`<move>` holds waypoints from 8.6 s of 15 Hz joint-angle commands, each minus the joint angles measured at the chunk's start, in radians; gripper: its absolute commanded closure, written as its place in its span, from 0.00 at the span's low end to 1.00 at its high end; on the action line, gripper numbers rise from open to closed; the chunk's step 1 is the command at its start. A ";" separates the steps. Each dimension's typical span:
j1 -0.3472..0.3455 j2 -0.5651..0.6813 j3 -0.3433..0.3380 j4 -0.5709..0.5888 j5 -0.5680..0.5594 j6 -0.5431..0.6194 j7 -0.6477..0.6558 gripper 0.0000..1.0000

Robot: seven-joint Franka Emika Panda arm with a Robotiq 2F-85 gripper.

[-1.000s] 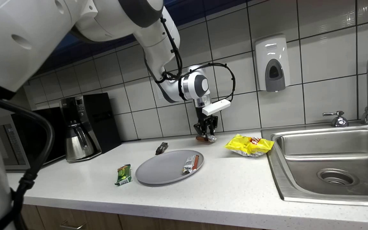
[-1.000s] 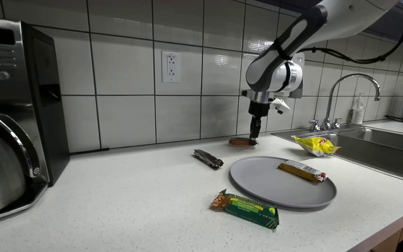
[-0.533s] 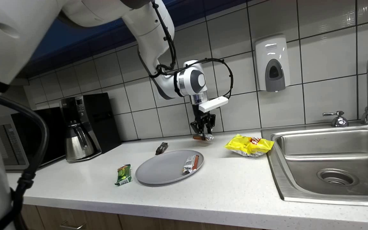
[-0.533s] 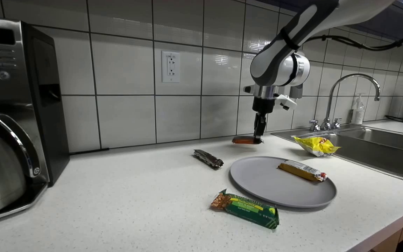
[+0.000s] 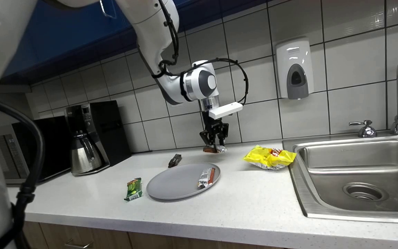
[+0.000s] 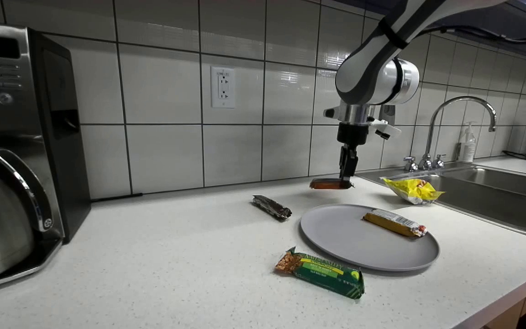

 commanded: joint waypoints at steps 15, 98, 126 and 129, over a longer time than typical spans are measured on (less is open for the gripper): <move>0.048 -0.288 -0.009 -0.373 0.020 0.015 -0.058 0.82; 0.272 -0.041 -0.033 -0.056 -0.184 0.025 0.664 0.00; 0.371 0.212 -0.020 0.222 -0.169 0.017 0.805 0.00; 0.369 0.208 -0.018 0.217 -0.169 0.012 0.809 0.00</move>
